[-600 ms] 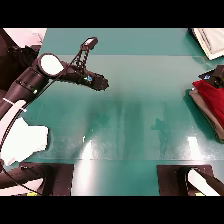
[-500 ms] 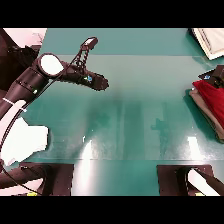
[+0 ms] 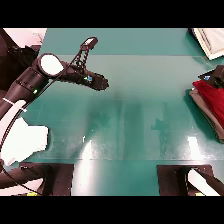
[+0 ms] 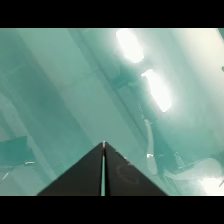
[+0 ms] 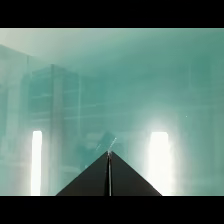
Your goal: Fold the shirts.
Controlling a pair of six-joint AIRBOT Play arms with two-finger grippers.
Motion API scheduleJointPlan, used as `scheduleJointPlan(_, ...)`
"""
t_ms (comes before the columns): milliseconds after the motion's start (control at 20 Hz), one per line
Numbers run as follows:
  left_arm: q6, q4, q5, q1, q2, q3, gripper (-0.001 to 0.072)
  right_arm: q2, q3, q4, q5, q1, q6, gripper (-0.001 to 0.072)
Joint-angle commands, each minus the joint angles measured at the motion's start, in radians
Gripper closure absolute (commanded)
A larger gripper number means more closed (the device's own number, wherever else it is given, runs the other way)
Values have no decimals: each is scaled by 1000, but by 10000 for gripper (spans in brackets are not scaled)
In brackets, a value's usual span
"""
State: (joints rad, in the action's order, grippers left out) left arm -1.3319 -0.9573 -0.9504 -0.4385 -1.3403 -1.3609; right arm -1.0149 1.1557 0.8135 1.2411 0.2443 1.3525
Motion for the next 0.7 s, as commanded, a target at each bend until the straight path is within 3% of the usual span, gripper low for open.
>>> scheduleJointPlan(0, -6, 11, 1, 0, 0, 0, 683, 0, 0, 0, 28, -1, 0, 699)
scheduleJointPlan(100, -4, 22, -14, 4, 1, -11, 683, 0, 0, 0, 37, -1, 0, 699)
scheduleJointPlan(300, -91, -80, -245, 110, 93, -152, 684, 0, 0, 0, 42, -1, 0, 699)
scheduleJointPlan(450, -174, -402, -388, 185, 261, -182, 683, 0, 0, 0, 41, -1, 0, 699)
scheduleJointPlan(600, -215, -698, -686, 224, 360, -174, 666, 0, 0, 0, 41, -1, 0, 699)
scheduleJointPlan(650, -215, -747, -749, 230, 370, -162, 410, 0, 0, 0, 41, -1, 0, 699)
